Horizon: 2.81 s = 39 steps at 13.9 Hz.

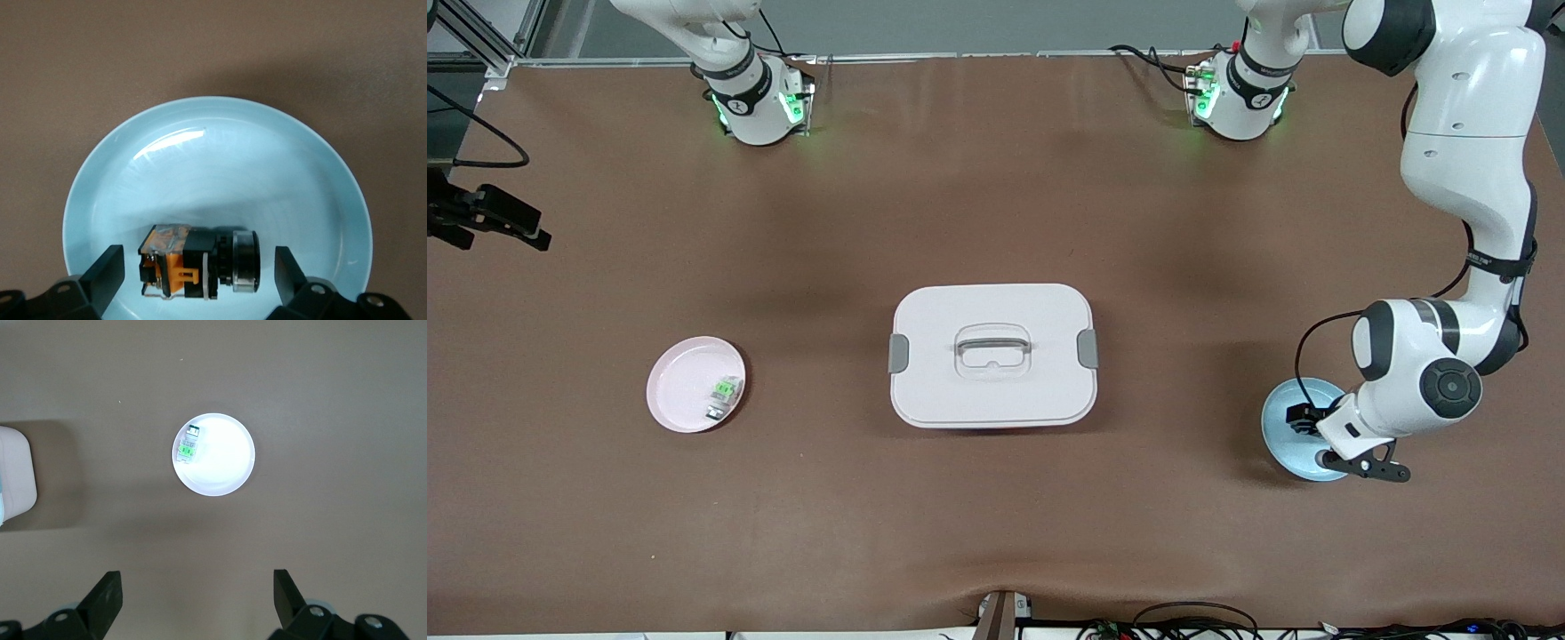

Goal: Transfer orange switch to right arm and place
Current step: 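Close the left gripper on the orange switch, then lift the orange switch and carry it over the white box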

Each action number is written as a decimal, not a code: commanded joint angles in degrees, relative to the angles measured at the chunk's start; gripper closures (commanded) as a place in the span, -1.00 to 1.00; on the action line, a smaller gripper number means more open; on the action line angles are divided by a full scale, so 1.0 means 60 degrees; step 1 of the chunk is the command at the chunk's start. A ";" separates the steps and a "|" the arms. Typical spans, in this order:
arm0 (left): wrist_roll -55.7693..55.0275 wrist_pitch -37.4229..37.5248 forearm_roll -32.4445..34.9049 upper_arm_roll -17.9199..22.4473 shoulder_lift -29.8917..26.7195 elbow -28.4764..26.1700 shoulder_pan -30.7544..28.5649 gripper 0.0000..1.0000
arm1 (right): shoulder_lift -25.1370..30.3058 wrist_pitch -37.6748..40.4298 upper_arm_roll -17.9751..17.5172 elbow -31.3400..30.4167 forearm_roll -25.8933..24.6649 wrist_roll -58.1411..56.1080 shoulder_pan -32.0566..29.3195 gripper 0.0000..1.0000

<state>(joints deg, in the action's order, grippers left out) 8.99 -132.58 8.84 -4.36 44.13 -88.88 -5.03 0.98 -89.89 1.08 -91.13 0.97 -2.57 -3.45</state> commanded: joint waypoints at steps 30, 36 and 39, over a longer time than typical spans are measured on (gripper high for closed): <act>-0.4525 0.3199 -0.3084 -0.3123 -0.2257 0.1614 0.0136 1.00 | 0.0159 -0.0004 -0.0004 0.0158 -0.0133 0.0106 0.0063 -1.00; -0.8347 0.3230 -0.3128 -0.4603 -0.2477 0.2010 0.0150 1.00 | 0.0071 -0.0121 0.0054 0.0173 0.0028 0.0018 -0.0084 -1.00; -1.0543 0.3230 -0.3113 -0.5380 -0.2521 0.2026 0.0150 1.00 | -0.0032 -0.0150 0.0054 0.0203 0.0043 -0.0011 -0.0040 -1.00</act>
<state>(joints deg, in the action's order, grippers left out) -47.30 -114.40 -9.05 -34.51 29.58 -77.43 -3.90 1.03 -90.50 1.57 -90.21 1.04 -2.54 -3.53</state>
